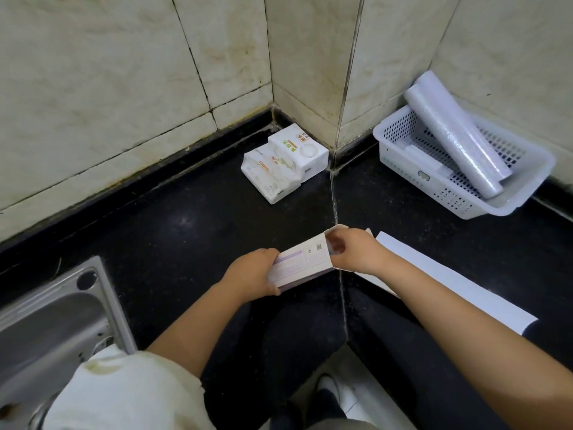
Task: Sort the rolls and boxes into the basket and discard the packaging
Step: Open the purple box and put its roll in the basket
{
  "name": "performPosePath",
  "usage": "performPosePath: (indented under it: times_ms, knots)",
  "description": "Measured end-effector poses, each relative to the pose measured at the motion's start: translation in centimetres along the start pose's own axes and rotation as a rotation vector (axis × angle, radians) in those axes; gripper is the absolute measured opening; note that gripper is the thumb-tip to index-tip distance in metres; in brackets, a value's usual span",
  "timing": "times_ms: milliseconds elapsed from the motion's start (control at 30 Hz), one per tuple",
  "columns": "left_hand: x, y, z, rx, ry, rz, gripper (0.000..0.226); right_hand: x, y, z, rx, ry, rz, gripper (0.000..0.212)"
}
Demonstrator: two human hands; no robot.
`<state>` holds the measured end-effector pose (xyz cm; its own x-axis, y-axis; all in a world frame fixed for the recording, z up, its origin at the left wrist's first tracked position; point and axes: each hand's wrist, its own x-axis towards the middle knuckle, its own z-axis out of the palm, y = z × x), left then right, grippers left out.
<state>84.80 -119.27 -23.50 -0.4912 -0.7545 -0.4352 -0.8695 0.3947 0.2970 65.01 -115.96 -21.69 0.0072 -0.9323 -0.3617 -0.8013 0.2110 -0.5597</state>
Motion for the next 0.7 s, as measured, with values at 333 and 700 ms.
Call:
performPosePath:
  times_ms: [333,700]
  knots:
    - [-0.6,1.9,0.9,0.202,0.035,0.041,0.065,-1.0,1.1,0.8,-0.081,-0.062,-0.028,0.020]
    - [0.5,-0.2,-0.9,0.416,-0.015,-0.070,0.055,-4.6,5.3,-1.2,0.177,0.136,0.094,0.020]
